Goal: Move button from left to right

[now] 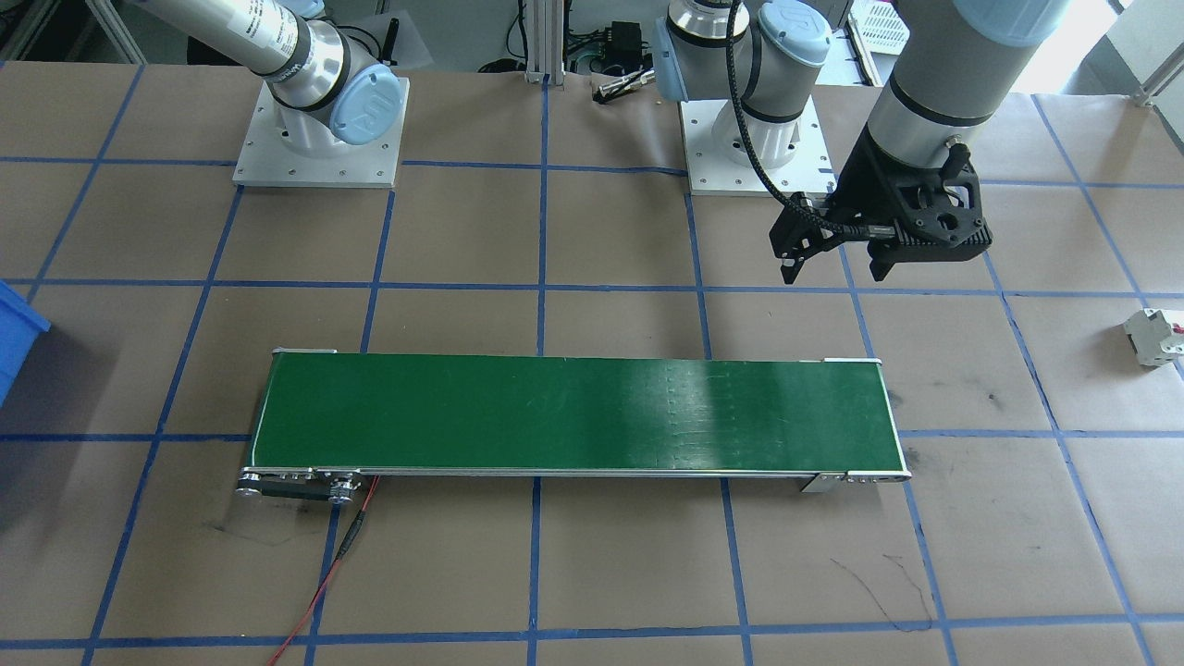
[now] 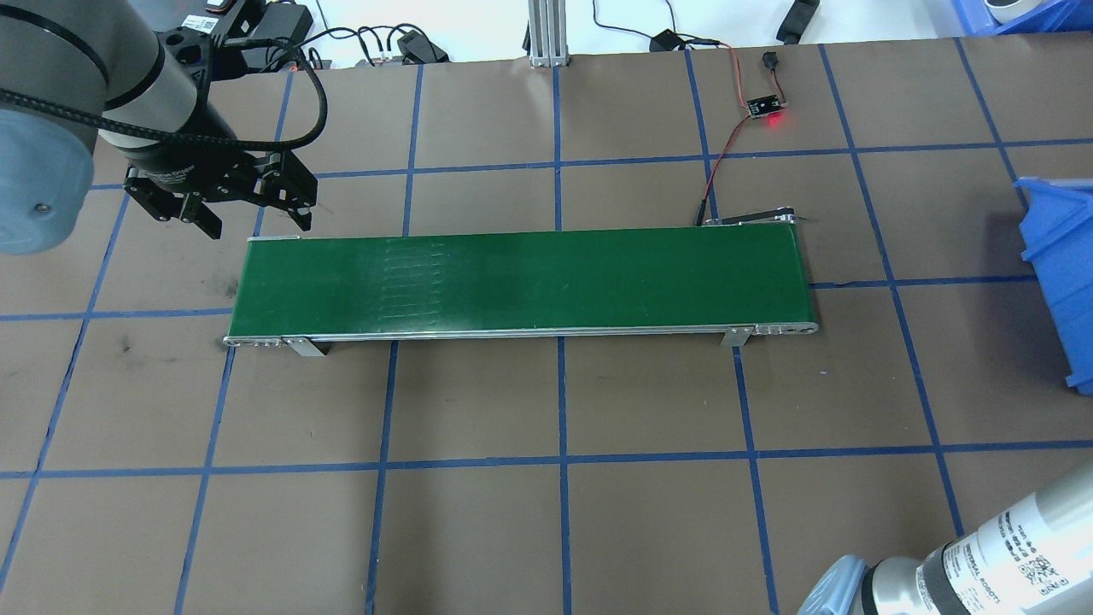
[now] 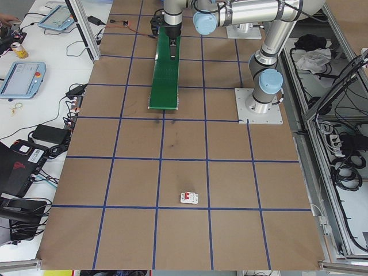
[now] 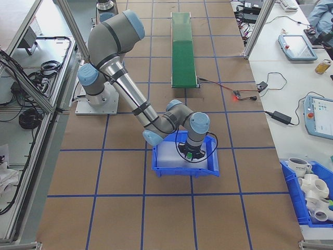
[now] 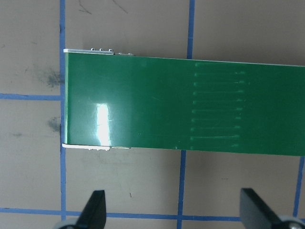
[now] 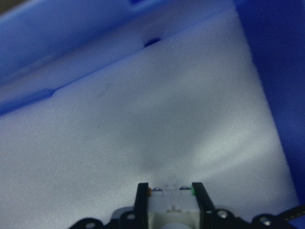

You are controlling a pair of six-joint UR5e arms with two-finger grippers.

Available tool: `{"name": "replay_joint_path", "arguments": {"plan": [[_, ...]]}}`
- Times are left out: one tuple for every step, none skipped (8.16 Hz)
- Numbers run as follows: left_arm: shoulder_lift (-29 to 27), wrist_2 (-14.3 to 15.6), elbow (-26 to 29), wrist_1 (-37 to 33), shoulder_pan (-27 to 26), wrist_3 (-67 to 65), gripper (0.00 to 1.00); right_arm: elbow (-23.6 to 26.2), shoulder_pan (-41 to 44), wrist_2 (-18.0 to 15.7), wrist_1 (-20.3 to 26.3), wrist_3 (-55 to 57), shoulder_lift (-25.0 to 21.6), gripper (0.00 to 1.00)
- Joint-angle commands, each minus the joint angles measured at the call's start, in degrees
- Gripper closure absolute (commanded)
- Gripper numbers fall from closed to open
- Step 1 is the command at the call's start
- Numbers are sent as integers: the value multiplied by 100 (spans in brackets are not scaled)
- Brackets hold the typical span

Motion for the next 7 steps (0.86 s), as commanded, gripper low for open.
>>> {"name": "replay_joint_path", "arguments": {"plan": [[0, 0, 0, 0, 9, 8, 0, 66, -3, 64, -6, -79, -39, 2], [0, 0, 0, 0, 0, 0, 0, 66, -3, 29, 12, -70, -197, 0], [0, 0, 0, 0, 8, 0, 0, 66, -3, 64, 47, -53, -468, 0], [0, 0, 0, 0, 0, 0, 0, 75, -3, 82, 73, 17, -801, 0], [0, 9, 0, 0, 0, 0, 0, 75, -3, 526, 82, 314, -1100, 0], [0, 9, 0, 0, 0, 0, 0, 84, 40, 965, 91, 839, -1364, 0], [0, 9, 0, 0, 8, 0, 0, 84, 93, 1004, 143, 1479, -1628, 0]]}}
